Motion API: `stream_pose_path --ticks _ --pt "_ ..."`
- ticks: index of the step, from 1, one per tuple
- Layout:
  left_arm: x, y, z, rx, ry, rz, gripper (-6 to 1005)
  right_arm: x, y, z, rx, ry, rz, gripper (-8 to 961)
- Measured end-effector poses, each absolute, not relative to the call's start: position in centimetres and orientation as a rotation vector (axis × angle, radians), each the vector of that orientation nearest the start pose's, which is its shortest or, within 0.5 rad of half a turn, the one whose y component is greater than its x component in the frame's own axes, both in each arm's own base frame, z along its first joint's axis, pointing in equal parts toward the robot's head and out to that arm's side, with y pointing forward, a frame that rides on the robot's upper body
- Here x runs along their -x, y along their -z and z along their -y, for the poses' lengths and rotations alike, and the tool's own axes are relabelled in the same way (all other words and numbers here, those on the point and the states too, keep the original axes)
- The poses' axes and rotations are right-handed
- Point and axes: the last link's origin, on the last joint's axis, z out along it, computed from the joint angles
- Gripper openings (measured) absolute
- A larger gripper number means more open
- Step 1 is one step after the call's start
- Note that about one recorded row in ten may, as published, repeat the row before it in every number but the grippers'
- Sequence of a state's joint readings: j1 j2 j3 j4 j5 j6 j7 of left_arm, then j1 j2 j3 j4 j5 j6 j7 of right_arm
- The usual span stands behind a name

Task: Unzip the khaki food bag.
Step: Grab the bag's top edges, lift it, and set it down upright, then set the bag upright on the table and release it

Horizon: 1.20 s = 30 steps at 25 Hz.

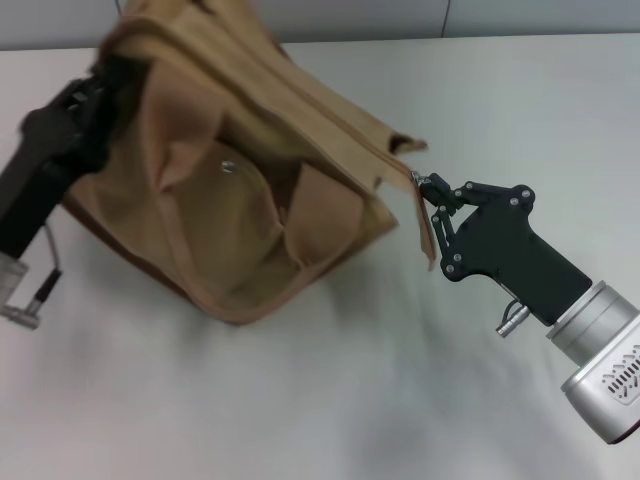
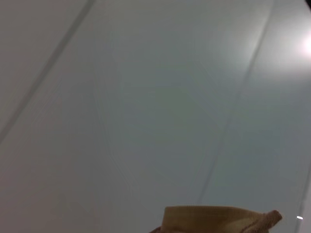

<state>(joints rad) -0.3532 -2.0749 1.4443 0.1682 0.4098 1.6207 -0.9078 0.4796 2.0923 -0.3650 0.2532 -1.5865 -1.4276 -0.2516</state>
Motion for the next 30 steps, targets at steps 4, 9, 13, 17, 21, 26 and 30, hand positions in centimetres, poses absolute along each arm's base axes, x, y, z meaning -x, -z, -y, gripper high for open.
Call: stream_pose_path --ticks 4,9,13,17,21,26,30 --pt "29.6 -0.3 -27.5 1.799 1.437 0.734 83 -27.1 9.2 -26.8 2.08 -0.67 0.054 2" --pt "30.7 0.1 -26.6 1.797 1.381 0.786 92 -26.9 9.3 -27.9 2.072 -0.654 0.01 3" --pt "31.6 0.1 -25.8 1.818 1.342 0.807 105 -26.7 8.9 -28.9 2.015 -0.672 -0.073 82" --pt "32.7 0.3 -25.6 1.859 1.277 0.874 118 -26.5 8.7 -29.3 2.013 -0.696 -0.096 183" --pt "33.3 1.3 -25.7 1.896 1.215 0.964 132 -26.5 8.2 -29.9 1.996 -0.728 -0.136 271" --pt "32.5 3.5 -26.1 2.009 1.145 0.996 216 -26.6 7.7 -30.5 1.982 -0.762 -0.18 381" --pt "31.2 5.1 -26.8 2.102 1.121 0.985 296 -26.6 7.6 -30.6 1.981 -0.766 -0.185 643"
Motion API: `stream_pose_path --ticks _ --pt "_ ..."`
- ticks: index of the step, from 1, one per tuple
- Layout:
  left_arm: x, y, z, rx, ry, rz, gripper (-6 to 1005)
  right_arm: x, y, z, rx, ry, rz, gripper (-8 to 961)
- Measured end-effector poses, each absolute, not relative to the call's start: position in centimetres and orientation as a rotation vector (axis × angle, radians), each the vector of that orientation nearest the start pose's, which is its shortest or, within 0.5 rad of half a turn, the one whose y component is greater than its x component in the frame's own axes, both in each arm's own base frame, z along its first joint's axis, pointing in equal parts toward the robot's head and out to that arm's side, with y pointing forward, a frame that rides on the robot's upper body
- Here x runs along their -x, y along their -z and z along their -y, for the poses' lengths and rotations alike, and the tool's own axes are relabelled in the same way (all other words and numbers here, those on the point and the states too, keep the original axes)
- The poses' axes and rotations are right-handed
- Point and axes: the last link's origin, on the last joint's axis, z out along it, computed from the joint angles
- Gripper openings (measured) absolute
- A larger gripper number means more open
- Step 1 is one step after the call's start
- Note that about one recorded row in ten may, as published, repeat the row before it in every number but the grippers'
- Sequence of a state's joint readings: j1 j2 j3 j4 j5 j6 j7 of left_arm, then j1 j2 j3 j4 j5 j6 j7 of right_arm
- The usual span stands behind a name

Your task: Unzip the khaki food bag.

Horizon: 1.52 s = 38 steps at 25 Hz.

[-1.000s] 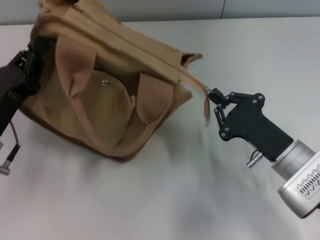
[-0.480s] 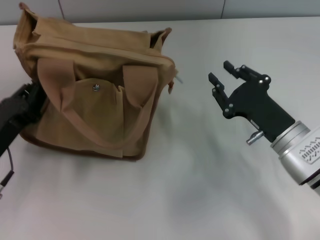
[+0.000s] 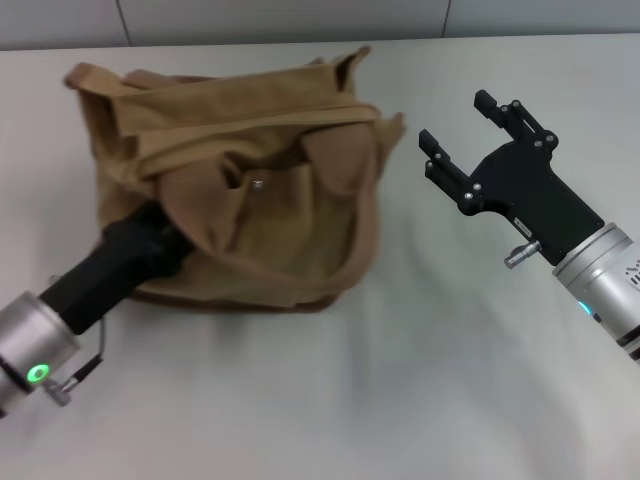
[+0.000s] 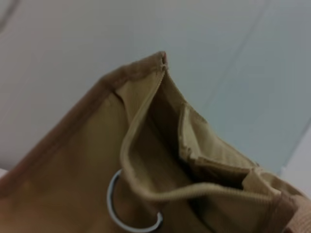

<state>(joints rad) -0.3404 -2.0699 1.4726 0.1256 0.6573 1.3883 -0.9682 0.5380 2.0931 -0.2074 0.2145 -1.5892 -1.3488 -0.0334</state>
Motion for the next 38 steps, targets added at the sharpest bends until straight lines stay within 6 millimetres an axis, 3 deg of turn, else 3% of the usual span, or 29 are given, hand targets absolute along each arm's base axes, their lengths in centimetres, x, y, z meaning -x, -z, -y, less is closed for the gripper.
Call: stream_pose_path --ticks 3,6,11,13,17,22,25,28,32,35,38 --pt "29.8 6.0 -27.6 2.178 1.123 0.959 357 -26.7 7.5 -30.6 1.98 -0.765 -0.186 691" --pt "28.6 6.6 -28.4 2.248 1.131 0.943 586 -26.8 7.5 -30.5 1.979 -0.764 -0.189 723" --pt "27.4 6.7 -29.3 2.28 1.163 0.948 724 -27.0 7.2 -30.2 1.955 -0.775 -0.206 726" --pt "27.5 6.4 -29.2 2.265 1.178 0.951 724 -27.3 6.5 -30.0 1.905 -0.806 -0.233 727" --pt "29.0 4.5 -28.3 2.175 1.218 0.945 724 -28.6 4.0 -29.6 1.773 -0.888 -0.299 728" --pt "31.4 0.0 -25.9 2.158 1.272 0.864 724 -30.3 1.2 -29.4 1.679 -0.942 -0.35 731" --pt "32.4 -3.0 -23.8 2.233 1.291 0.779 724 -30.5 0.0 -29.1 1.672 -1.029 -0.374 732" --pt "32.5 -4.7 -21.8 2.413 1.275 0.618 724 -29.4 -1.1 -28.3 1.801 -1.198 -0.339 733" --pt "32.4 -6.2 -19.5 2.616 1.27 0.448 724 -27.2 -2.6 -27.0 2.195 -1.378 -0.267 735" --pt "32.6 -6.3 -19.3 2.654 1.24 0.445 724 -25.6 -2.2 -26.9 2.546 -1.352 -0.298 736" --pt "32.8 -6.2 -19.5 2.66 1.216 0.454 724 -24.7 -1.1 -26.8 2.745 -1.26 -0.308 738"
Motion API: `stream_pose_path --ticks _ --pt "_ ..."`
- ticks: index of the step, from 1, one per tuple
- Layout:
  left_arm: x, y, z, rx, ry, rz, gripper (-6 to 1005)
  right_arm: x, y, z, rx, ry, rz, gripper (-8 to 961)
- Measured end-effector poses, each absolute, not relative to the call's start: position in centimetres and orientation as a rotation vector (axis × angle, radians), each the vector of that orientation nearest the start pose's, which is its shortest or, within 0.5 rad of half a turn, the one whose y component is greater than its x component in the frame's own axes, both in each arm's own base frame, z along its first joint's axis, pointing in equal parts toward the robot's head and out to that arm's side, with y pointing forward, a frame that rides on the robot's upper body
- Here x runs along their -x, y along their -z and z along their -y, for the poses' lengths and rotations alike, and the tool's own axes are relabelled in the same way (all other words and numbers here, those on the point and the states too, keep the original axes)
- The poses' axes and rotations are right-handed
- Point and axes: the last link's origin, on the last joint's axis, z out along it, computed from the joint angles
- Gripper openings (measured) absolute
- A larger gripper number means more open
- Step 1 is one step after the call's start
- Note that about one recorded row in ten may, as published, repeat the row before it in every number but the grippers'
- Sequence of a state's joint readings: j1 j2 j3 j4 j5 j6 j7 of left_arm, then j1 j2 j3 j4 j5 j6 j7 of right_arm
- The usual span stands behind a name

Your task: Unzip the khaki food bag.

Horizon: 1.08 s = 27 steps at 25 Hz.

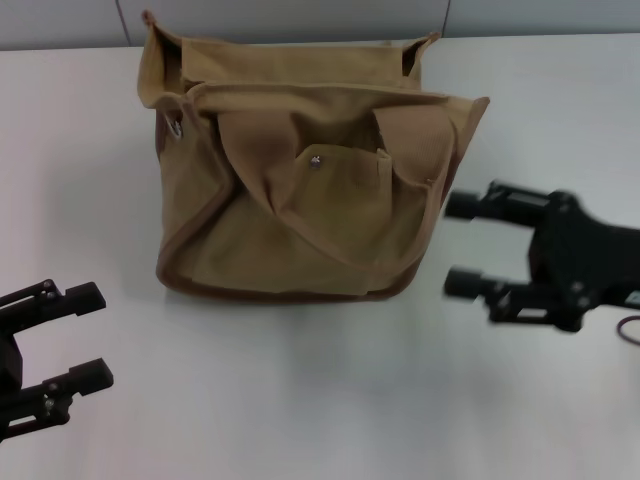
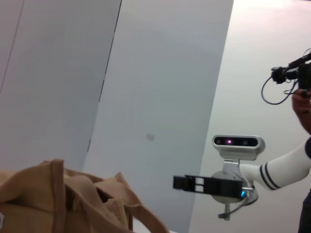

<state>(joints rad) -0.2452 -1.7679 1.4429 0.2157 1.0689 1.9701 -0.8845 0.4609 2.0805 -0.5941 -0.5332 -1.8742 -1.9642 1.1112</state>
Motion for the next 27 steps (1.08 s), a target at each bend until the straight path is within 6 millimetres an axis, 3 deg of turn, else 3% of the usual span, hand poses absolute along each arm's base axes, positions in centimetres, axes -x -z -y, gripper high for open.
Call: stream_pose_path --ticks 1,6,13,27 --pt "32.8 -6.2 -19.6 2.66 1.21 0.458 724 -24.3 -0.1 -26.9 2.814 -1.215 -0.307 738" --pt "32.8 -6.3 -19.8 2.654 1.205 0.459 724 -23.4 0.9 -27.3 2.86 -1.227 -0.298 781" --pt "32.7 -6.1 -20.0 2.652 1.202 0.457 724 -22.9 0.9 -27.5 2.874 -1.244 -0.27 840" --pt "32.0 -5.5 -20.9 2.666 1.21 0.42 724 -23.0 1.1 -27.5 2.872 -1.24 -0.281 841"
